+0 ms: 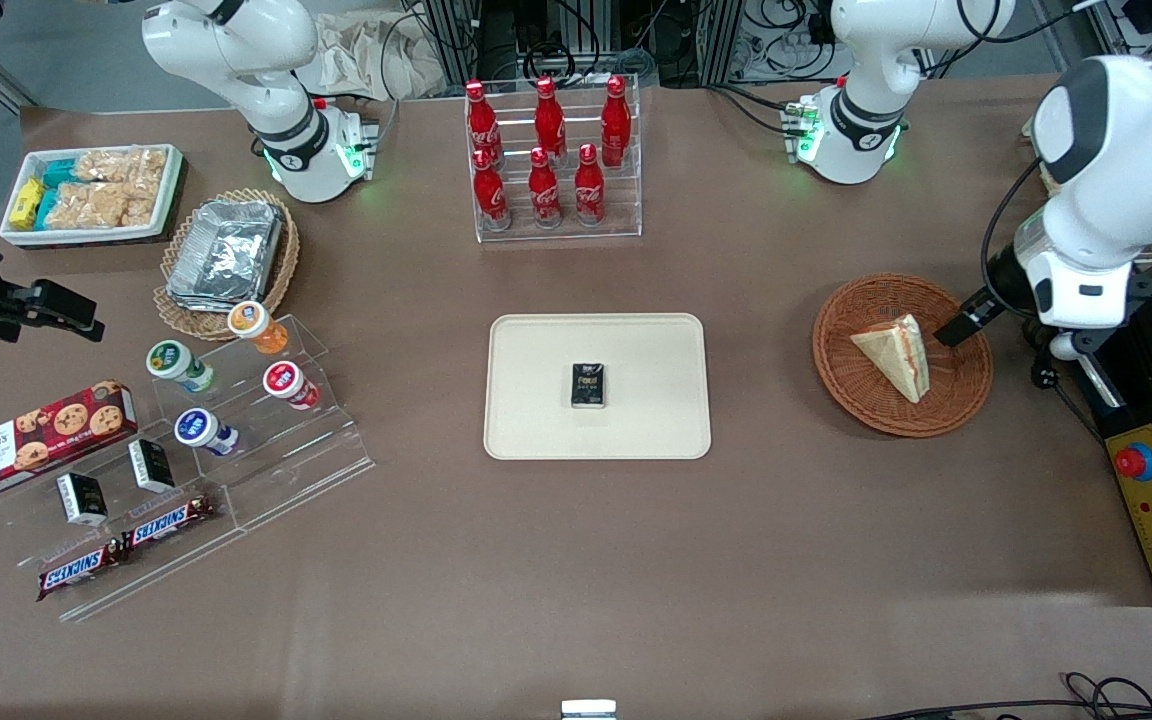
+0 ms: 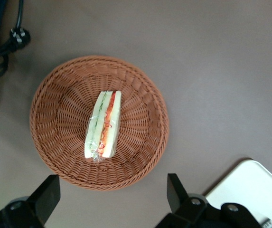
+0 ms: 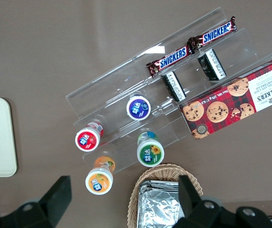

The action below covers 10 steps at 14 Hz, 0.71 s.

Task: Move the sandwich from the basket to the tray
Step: 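Move the left gripper over the wrapped sandwich in the wicker basket, then lower the left gripper and close it on the wrapped sandwich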

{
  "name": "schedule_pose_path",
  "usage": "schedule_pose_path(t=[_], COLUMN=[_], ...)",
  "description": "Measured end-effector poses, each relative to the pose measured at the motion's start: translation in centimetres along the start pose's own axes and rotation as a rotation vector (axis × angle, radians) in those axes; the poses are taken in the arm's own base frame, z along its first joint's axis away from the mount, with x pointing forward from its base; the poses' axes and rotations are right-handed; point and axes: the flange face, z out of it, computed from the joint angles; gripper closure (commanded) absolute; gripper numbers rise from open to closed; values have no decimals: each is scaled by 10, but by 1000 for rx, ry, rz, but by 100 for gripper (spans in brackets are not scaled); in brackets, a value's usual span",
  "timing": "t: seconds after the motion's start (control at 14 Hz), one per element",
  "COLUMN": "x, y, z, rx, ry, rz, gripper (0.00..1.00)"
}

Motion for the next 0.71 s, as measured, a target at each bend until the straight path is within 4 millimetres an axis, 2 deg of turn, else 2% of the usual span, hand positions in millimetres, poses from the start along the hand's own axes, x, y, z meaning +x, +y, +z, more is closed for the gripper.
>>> schedule_pose_path(t=[0.5,0.71], x=[-10,-11], y=[-12,-16], z=[72,98], rx=[25,32], ry=[-22,-29], rz=[-17,-24], gripper=[0,0])
